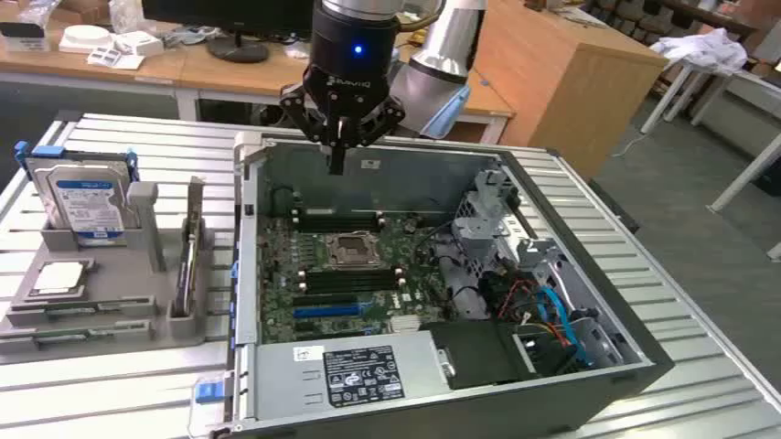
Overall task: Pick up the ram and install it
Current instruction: 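Reach for the ram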
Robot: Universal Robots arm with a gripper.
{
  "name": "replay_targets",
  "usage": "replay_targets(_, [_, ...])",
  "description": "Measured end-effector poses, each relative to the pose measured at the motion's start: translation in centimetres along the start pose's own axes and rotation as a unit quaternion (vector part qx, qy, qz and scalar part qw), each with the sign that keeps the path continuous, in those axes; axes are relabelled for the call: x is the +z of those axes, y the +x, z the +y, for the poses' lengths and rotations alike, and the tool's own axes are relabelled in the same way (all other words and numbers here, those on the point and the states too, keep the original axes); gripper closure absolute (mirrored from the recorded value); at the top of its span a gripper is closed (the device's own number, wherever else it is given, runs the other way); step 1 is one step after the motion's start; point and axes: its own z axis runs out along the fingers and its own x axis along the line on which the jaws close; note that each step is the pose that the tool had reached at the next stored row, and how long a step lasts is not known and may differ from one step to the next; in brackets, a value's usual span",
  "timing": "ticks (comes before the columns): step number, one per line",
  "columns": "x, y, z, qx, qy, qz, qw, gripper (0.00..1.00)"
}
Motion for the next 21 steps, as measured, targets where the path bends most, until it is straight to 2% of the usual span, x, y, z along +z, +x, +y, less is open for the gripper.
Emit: replay_targets(21, [0.0, 0.15, -0.01, 0.0, -0.0001, -0.0001, 1.0, 0.89])
